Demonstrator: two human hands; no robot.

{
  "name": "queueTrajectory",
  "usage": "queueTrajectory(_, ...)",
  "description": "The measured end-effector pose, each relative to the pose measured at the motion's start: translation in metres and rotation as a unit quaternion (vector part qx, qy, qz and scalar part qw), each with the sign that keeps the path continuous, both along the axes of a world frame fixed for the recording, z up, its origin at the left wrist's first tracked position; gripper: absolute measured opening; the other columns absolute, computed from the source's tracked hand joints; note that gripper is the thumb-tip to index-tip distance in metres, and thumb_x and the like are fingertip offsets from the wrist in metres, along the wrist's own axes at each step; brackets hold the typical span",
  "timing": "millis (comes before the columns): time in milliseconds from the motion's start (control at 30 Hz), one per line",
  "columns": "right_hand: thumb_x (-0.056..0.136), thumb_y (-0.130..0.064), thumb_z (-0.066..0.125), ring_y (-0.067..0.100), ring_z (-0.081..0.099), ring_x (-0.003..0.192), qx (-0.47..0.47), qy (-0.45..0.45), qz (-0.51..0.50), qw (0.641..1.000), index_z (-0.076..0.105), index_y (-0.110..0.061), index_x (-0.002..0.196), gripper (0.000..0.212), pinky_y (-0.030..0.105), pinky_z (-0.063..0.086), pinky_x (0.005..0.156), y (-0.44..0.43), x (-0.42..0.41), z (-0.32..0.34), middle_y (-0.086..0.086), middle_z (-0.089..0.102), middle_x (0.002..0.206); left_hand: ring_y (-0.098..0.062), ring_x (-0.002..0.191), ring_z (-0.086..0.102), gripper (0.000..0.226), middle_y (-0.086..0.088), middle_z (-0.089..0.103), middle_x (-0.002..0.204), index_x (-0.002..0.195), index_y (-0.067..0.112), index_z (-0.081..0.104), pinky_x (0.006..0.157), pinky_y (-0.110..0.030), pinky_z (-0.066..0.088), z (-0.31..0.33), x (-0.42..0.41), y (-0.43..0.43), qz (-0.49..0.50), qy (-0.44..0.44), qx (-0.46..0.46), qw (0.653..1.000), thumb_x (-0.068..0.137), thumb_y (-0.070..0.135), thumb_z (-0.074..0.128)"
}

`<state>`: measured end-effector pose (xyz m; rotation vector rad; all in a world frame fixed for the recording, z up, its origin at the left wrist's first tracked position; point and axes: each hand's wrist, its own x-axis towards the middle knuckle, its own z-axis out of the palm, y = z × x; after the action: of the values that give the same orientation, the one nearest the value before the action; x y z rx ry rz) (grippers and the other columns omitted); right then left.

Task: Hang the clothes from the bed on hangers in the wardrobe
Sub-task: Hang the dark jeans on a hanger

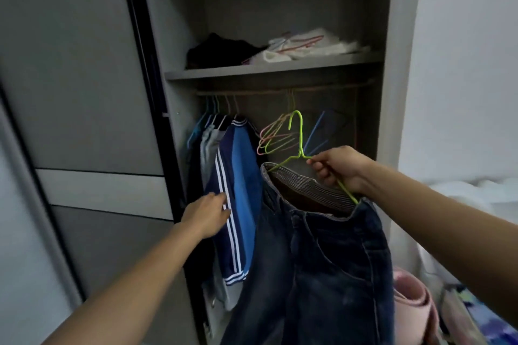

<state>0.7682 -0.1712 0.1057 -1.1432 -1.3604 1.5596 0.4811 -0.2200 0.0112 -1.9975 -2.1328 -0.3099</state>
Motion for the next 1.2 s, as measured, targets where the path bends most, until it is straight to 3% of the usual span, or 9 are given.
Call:
queueTrajectory(200, 0.098, -0.008, 0.037, 0.006, 0.045, 0.045, -0.011, 0.003, 0.045, 0.999, 0.057, -0.009, 0.079, 0.028, 0.015, 0.032, 0.036, 0.087, -0.083, -0.012, -0.001, 0.052, 0.057, -0.026, 0.107, 0.055, 0.030, -0.007, 0.054, 0.121, 0.118, 0.017, 0.051, 0.081, -0.035, 0.048, 0.008, -0.044, 0.069, 0.037, -0.022, -0.014, 0.999, 0.097, 0.037, 0.045)
queueTrajectory(367, 0.098, -0.005, 0.034, 0.007, 0.055, 0.036, -0.004, 0.015, 0.034, 0.999, 0.054, -0.006, 0.088, 0.022, 0.013, 0.030, 0.032, 0.160, -0.140, -0.005, -0.001, 0.062, 0.049, -0.027, 0.108, 0.056, 0.029, -0.007, 0.058, 0.120, 0.114, 0.018, 0.054, 0.082, -0.035, 0.048, 0.021, -0.077, 0.126, 0.070, -0.022, -0.018, 0.997, 0.095, 0.038, 0.048)
queueTrajectory(600, 0.096, -0.004, 0.022, 0.011, 0.059, 0.035, -0.017, 0.109, -0.018, 0.994, 0.041, -0.009, 0.120, 0.031, 0.010, 0.031, 0.033, 0.241, -0.206, 0.011, 0.004, 0.066, 0.049, -0.027, 0.109, 0.056, 0.027, -0.006, 0.058, 0.120, 0.116, 0.019, 0.055, 0.078, -0.034, 0.046, 0.030, -0.116, 0.187, 0.082, -0.024, -0.009, 0.996, 0.095, 0.034, 0.047)
queueTrajectory(733, 0.099, -0.006, 0.020, 0.011, 0.054, 0.031, 0.018, 0.166, -0.081, 0.983, 0.036, -0.010, 0.113, 0.021, 0.009, 0.030, 0.034, 0.282, -0.233, 0.028, 0.005, 0.062, 0.044, -0.027, 0.109, 0.055, 0.028, -0.006, 0.057, 0.121, 0.118, 0.019, 0.054, 0.077, -0.034, 0.044, 0.038, -0.144, 0.233, 0.058, -0.015, 0.001, 0.998, 0.095, 0.035, 0.046)
queueTrajectory(967, 0.097, 0.000, 0.027, 0.006, 0.041, 0.026, 0.070, 0.128, -0.196, 0.970, 0.046, -0.005, 0.105, 0.021, 0.011, 0.030, 0.032, 0.368, -0.275, 0.057, 0.008, 0.061, 0.065, -0.030, 0.111, 0.056, 0.025, -0.009, 0.058, 0.123, 0.110, 0.017, 0.054, 0.078, -0.035, 0.044, 0.057, -0.193, 0.314, -0.024, 0.007, 0.030, 0.999, 0.093, 0.034, 0.047)
queueTrajectory(1133, 0.095, 0.001, 0.032, 0.006, 0.042, 0.027, 0.085, 0.112, -0.248, 0.959, 0.052, -0.006, 0.108, 0.024, 0.012, 0.032, 0.034, 0.429, -0.290, 0.072, 0.003, 0.061, 0.045, -0.029, 0.107, 0.057, 0.025, -0.008, 0.058, 0.121, 0.108, 0.015, 0.055, 0.076, -0.035, 0.046, 0.071, -0.214, 0.359, -0.098, 0.029, 0.068, 0.992, 0.096, 0.034, 0.045)
queueTrajectory(1200, 0.096, -0.003, 0.036, 0.006, 0.042, 0.031, 0.086, 0.076, -0.249, 0.962, 0.057, -0.006, 0.097, 0.021, 0.013, 0.030, 0.032, 0.446, -0.296, 0.068, -0.001, 0.058, 0.040, -0.029, 0.104, 0.058, 0.024, -0.008, 0.059, 0.119, 0.108, 0.016, 0.055, 0.073, -0.033, 0.043, 0.070, -0.216, 0.372, -0.116, 0.035, 0.093, 0.988, 0.096, 0.033, 0.044)
